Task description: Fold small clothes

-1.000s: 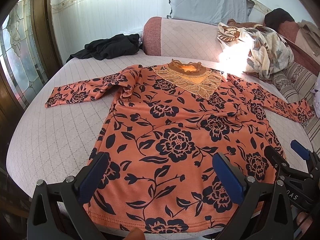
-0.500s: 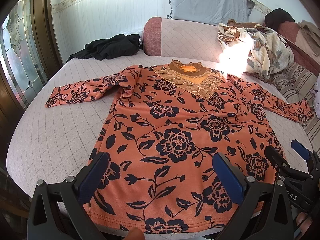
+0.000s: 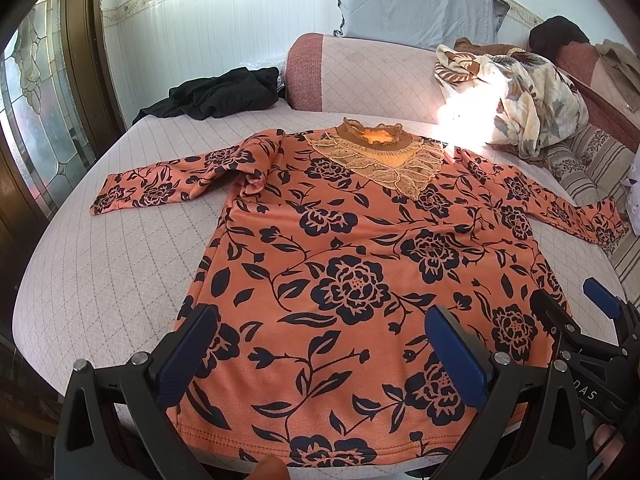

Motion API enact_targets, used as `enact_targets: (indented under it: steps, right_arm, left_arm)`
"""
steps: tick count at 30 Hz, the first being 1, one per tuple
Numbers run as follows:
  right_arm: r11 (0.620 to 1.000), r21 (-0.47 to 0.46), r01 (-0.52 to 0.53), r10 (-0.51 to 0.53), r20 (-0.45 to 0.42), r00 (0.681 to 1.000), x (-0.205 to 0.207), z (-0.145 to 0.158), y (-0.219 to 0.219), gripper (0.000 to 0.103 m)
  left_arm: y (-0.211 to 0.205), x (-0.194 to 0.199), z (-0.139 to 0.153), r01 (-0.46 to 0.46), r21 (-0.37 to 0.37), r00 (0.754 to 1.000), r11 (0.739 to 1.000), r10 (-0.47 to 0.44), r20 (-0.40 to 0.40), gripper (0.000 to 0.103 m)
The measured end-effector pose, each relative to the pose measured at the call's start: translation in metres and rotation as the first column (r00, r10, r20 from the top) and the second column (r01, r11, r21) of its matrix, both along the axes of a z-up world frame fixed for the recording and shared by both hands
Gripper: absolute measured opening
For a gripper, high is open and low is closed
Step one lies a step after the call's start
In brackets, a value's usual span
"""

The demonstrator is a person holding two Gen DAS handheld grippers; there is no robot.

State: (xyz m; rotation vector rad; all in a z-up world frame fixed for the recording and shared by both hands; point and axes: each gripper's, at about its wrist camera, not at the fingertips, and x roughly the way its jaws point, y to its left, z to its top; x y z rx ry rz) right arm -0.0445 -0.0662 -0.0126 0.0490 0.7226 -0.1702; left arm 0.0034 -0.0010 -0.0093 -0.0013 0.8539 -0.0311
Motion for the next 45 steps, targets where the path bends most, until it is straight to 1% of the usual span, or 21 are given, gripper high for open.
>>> enact_targets:
  steps: [33,35,37,41,43,45]
  right_arm:
    - [1.000,-0.003,0.007,-0.007,0.013,1.000,-0.002,0.003,-0.002,0.103]
    - [1.000,-0.004,0.009,-0.009,0.013,1.000,-0.003,0.003,-0.003,0.103]
    - [1.000,-0.001,0.015,-0.015,0.012,1.000,-0.003,0.004,-0.006,0.103]
    - [0.996,0.058,0.065,-0.066,0.017,0.998,-0.006,0.011,-0.025,0.103]
    - [0.987,0.135,0.088,-0.093,0.029,0.995,-0.008,0.019,-0.045,0.103]
    - [0.959,0.265,0.103,-0.117,0.040,0.992,-0.007,0.027,-0.076,0.103]
  left_arm:
    - [0.001,0.001,-0.005,-0.003,-0.012,1.000,1.000,0.003,-0.010,0.103]
    - [0.004,0.003,-0.006,-0.006,-0.022,1.000,1.000,0.005,-0.011,0.103]
    - [0.014,0.006,-0.005,-0.020,-0.054,1.000,0.998,0.019,-0.010,0.103]
    - [0.043,0.017,-0.005,-0.071,-0.088,0.997,0.994,0.071,-0.004,0.103]
    - [0.067,0.027,-0.006,-0.108,-0.139,0.994,0.984,0.107,-0.017,0.103]
    - [0.093,0.039,-0.009,-0.152,-0.215,0.988,0.965,0.145,-0.045,0.103]
